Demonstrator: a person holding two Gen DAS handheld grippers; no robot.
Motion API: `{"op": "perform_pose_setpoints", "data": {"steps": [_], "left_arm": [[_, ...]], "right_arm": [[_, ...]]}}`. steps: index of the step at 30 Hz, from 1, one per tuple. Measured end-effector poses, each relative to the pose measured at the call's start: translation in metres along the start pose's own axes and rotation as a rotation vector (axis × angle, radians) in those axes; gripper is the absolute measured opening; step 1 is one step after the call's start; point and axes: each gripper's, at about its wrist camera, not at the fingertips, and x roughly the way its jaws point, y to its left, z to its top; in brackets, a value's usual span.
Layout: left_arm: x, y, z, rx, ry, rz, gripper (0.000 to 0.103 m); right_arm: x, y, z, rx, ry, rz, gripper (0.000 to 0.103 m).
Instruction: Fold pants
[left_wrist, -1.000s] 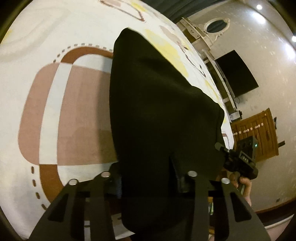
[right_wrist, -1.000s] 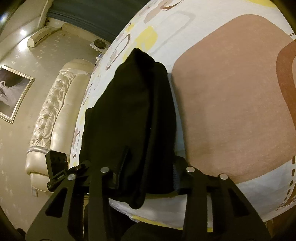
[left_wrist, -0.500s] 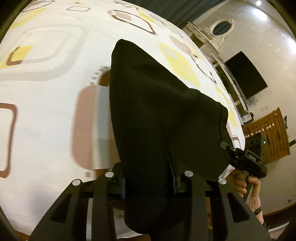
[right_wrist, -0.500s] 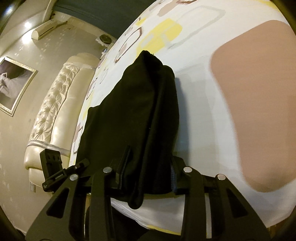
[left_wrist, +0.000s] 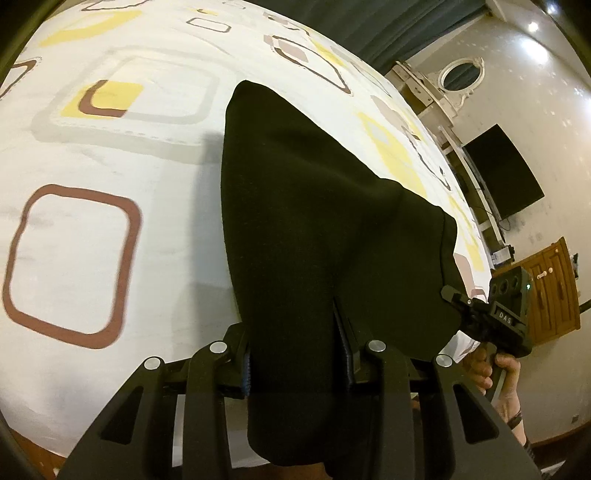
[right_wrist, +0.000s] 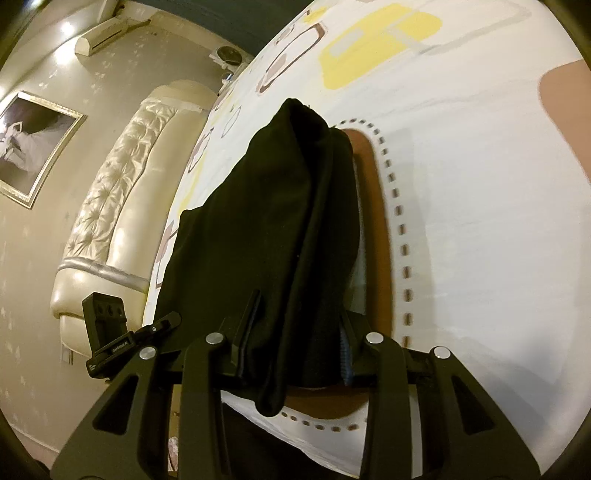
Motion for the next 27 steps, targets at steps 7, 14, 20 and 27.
{"op": "perform_pose_setpoints", "data": {"steps": [7,14,20,27], "left_arm": [[0.002,0.005,-0.004,-0.016,-0.009,-0.027,0.036],[0.001,0.007,-0.004,-0.016,-0.011,-0.042,0.037],[-0.002,0.010,-0.005,0.000,-0.016,-0.054,0.045],[-0.028,0.025,-0.002,0.004,-0.097,-0.121,0.080]], "right_arm": [[0.010,0.007,0.000,0.012,0.001,0.018,0.035],[0.011,0.004,-0.004,0.027,-0.013,0.036,0.035],[0.008,0.000,-0.004,0.029,-0.016,0.054,0.041],[-0.009,-0.007,0.001,0.046,-0.053,0.097,0.061]]}}
